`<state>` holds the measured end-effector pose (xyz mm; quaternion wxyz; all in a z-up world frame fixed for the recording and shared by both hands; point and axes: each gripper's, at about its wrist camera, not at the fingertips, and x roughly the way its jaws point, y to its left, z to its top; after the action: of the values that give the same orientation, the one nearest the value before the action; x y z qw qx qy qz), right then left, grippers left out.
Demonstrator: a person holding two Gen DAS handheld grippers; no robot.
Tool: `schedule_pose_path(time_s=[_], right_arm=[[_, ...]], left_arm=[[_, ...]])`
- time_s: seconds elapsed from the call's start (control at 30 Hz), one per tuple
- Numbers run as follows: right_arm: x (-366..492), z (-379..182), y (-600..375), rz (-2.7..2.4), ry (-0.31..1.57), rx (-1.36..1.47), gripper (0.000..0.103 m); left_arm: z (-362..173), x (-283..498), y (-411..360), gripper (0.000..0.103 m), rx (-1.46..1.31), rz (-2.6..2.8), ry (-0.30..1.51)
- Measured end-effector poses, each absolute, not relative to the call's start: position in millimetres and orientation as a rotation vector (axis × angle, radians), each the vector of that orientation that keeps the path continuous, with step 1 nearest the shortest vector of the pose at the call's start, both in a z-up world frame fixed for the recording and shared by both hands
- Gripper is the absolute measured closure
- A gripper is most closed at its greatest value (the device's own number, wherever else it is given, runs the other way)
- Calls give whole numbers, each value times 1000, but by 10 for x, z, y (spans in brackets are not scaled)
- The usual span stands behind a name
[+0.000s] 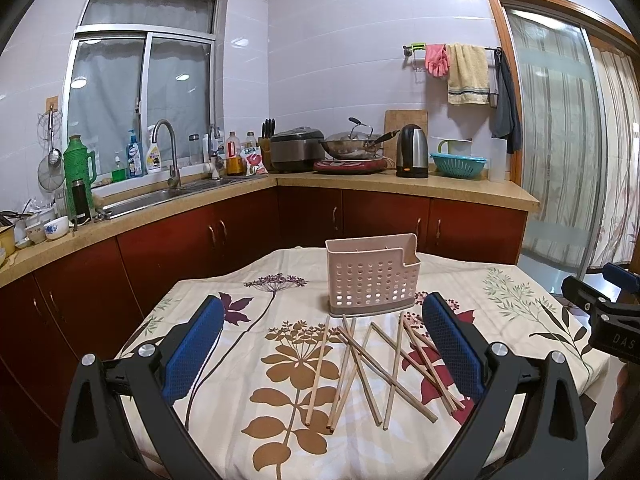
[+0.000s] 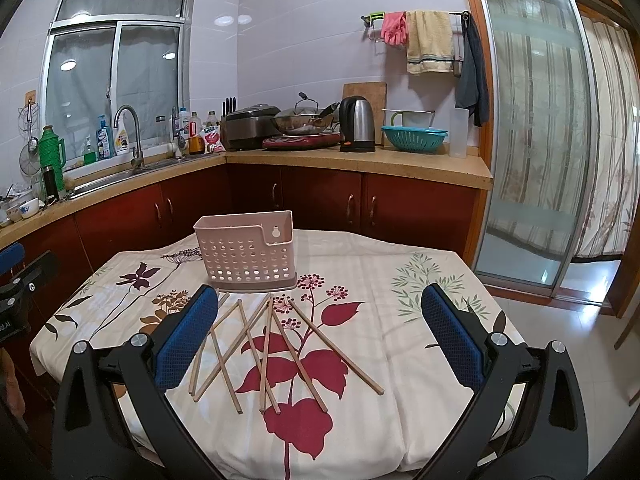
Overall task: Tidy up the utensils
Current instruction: 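Lower the left tool onto one wooden chopstick while the right tool lowers onto another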
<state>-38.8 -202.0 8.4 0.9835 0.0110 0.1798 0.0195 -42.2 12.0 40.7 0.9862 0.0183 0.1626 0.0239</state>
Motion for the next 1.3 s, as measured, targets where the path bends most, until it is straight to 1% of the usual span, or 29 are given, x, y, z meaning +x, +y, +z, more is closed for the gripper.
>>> schedule_pose_path(time_s=[0.13, 0.3, 0.67, 0.7, 0.73, 0.77, 0.83, 1.07, 1.1, 1.13, 1.17, 1.2, 1.3], right_arm=[[-360, 50, -2016, 40, 370, 13, 4], [-233, -194, -2052, 39, 406, 4, 4], [265, -938, -2239, 54, 571, 60, 5], [306, -1003, -2245, 55, 586, 58, 6], [337, -1050, -2257, 57, 598, 57, 11], [382, -1115, -2259, 62, 620, 56, 19], [457, -1214, -2272, 71, 655, 66, 24], [592, -1392, -2237, 96, 704, 77, 25], [607, -1405, -2227, 98, 707, 74, 25], [619, -1417, -2218, 101, 710, 70, 25], [629, -1426, -2218, 103, 713, 70, 25], [644, -1426, -2217, 106, 716, 72, 25], [660, -1443, -2202, 116, 720, 74, 25]], left_arm=[[367, -386, 140, 6, 40, 48, 321], [116, -228, 191, 6, 39, 45, 368], [-843, 412, 341, 6, 58, 55, 602], [-910, 456, 366, 6, 53, 60, 619], [-994, 513, 403, 6, 44, 66, 645], [-1048, 545, 424, 6, 35, 68, 659], [-1179, 620, 489, 7, 17, 77, 696], [-1401, 772, 523, 8, 48, 103, 771], [-1415, 801, 538, 9, 48, 107, 778], [-1433, 819, 545, 15, 48, 107, 784], [-1446, 831, 546, 22, 51, 105, 792], [-1473, 852, 541, 39, 61, 106, 809], [-1541, 882, 530, 41, 71, 99, 842]])
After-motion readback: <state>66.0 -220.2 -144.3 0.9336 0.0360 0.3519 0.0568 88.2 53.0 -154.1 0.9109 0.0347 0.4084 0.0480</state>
